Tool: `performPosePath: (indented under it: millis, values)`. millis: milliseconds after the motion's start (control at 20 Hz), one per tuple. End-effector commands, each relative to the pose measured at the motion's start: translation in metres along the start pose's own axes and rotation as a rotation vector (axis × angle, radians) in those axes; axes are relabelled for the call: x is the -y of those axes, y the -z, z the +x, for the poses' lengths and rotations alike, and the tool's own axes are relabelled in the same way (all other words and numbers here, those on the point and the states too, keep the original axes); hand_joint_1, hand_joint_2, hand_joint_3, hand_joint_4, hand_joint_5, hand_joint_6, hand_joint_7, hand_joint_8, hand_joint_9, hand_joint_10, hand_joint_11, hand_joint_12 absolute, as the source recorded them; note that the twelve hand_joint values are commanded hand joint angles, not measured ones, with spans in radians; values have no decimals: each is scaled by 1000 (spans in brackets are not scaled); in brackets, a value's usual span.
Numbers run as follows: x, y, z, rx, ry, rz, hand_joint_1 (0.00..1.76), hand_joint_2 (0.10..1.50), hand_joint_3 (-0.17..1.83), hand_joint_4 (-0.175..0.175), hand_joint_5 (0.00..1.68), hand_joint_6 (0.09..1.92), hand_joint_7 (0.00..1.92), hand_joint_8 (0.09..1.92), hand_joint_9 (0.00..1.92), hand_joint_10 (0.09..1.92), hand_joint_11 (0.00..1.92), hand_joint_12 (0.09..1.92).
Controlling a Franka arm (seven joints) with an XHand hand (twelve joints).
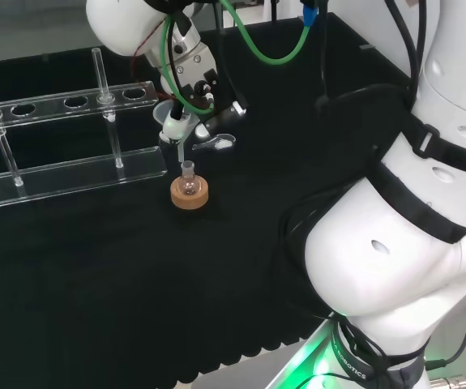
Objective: Place the funnel on the round-bottom flask.
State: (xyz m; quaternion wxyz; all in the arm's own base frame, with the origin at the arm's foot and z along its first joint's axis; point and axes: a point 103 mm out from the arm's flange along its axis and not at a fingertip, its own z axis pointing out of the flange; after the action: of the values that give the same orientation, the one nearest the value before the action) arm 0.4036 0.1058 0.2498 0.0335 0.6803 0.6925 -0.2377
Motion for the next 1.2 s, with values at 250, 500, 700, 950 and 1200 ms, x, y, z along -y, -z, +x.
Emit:
performPosePath:
  millis: [250,500,700,950,1200]
  values:
    - [-3,-5,1,7,-7,0,711,785,518,-48,555,457,773,791,1066,559,619,1257]
    - [-10,-20,2,5,-2,-7,711,786,518,-49,564,465,771,791,1063,560,619,1257]
    - [-10,-21,3,8,-1,-10,711,787,519,-50,568,471,770,791,1061,561,620,1257]
    - [-12,-26,3,8,4,-7,712,787,519,-51,569,477,769,792,1056,562,622,1256]
    - [-16,-37,6,15,12,3,712,787,519,-51,569,483,768,793,1051,564,622,1255]
